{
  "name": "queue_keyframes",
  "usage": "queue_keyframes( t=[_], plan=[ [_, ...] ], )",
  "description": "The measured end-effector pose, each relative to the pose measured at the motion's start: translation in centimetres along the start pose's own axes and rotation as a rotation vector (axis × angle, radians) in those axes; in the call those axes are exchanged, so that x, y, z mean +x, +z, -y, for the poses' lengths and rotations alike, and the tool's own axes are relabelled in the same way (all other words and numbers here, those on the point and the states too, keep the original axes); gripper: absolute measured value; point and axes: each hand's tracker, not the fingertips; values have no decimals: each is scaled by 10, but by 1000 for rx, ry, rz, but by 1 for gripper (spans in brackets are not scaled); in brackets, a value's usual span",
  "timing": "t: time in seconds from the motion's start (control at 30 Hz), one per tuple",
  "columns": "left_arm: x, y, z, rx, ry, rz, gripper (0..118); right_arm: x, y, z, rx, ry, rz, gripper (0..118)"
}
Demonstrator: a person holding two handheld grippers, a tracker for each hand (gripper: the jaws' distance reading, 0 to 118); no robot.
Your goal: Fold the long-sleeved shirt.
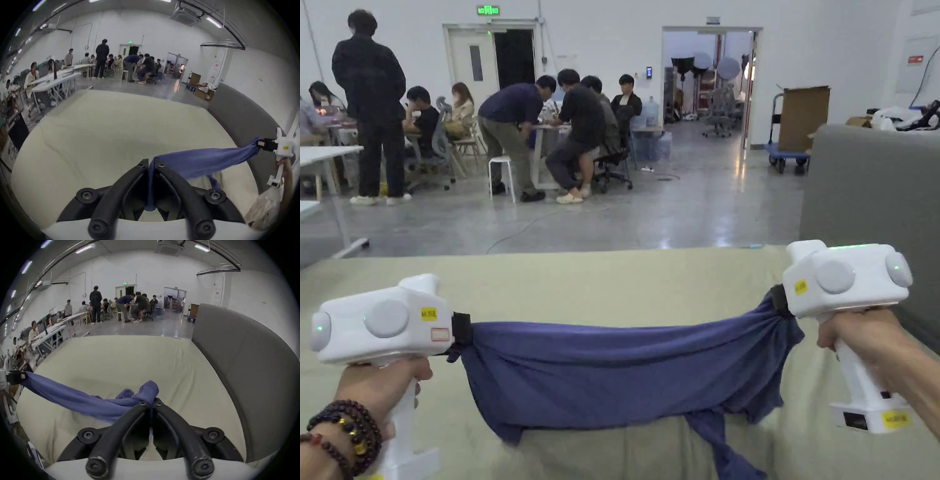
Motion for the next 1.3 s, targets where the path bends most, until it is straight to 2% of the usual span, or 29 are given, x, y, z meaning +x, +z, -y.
queue_keyframes(
  t=[0.1, 0.23, 0.33, 0.47, 0.53, 0.67, 0.77, 0.9, 1.0, 1.1, 1.2, 1.3],
  plan=[
    [6, 35, 57, -59, -105, -20, 2, 3, 36, 55, -43, 46, -77, 0],
    [4, 73, 146, -167, -155, 19, 2, 3, 71, 146, -129, 109, -125, 0],
    [-4, 89, 216, -281, -197, 2, 2, -1, 87, 225, -241, 122, -158, 0],
    [-25, 104, 286, -429, -149, 55, 2, 1, 91, 306, -415, 179, -208, 0],
    [-30, 108, 310, -476, -127, 47, 2, 1, 92, 331, -476, 165, -207, 0],
    [-34, 111, 330, -523, -159, 27, 2, -6, 98, 350, -579, 252, -254, 0],
    [-34, 110, 333, -556, -189, 50, 2, -10, 97, 354, -607, 276, -267, 0],
    [-32, 113, 333, -610, -215, 72, 2, -13, 100, 358, -668, 353, -287, 0],
    [-33, 117, 330, -597, -235, 61, 2, -9, 103, 356, -652, 356, -271, 0],
    [-40, 119, 325, -588, -220, 61, 2, 1, 102, 352, -631, 317, -243, 0],
    [-43, 121, 323, -572, -207, 60, 2, 8, 102, 349, -589, 325, -155, 0],
    [-42, 119, 325, -577, -181, 84, 2, 12, 99, 348, -589, 261, -185, 0]
  ],
)
